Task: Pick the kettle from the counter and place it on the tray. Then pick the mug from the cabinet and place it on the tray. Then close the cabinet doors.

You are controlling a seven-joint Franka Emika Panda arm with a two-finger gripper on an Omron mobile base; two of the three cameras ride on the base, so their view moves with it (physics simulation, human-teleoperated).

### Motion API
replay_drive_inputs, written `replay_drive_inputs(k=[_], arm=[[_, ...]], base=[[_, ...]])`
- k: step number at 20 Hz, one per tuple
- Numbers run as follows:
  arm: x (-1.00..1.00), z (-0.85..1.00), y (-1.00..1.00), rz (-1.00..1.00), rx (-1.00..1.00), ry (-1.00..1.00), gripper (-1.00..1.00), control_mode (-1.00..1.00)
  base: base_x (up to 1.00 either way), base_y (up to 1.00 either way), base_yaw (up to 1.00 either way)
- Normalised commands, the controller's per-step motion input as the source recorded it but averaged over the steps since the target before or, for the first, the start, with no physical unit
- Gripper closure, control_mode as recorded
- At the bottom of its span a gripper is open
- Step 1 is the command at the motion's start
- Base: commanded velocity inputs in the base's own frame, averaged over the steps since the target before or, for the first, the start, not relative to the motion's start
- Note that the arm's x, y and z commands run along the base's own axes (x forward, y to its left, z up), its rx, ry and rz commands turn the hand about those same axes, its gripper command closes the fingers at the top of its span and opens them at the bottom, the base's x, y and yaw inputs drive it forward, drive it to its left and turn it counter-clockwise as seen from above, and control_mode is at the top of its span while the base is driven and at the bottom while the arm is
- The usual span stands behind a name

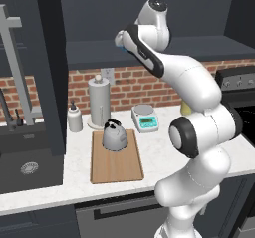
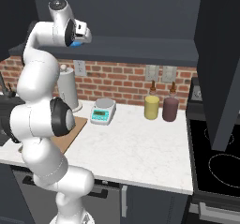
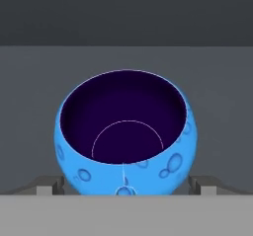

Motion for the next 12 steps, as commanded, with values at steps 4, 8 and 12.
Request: replay_drive_inputs(k=[4, 8, 12], arm=[[0.12, 0.00, 0.01, 0.03, 0.00, 0.00, -1.00, -1.00], [-0.05, 0.00, 0.00, 0.00, 0.00, -0.01, -1.00, -1.00], [-0.09, 0.00, 0.00, 0.00, 0.00, -0.04, -1.00, -1.00]], base=[[0.00, 0.00, 0.00], [0.00, 0.00, 0.00], [0.00, 0.00, 0.00]])
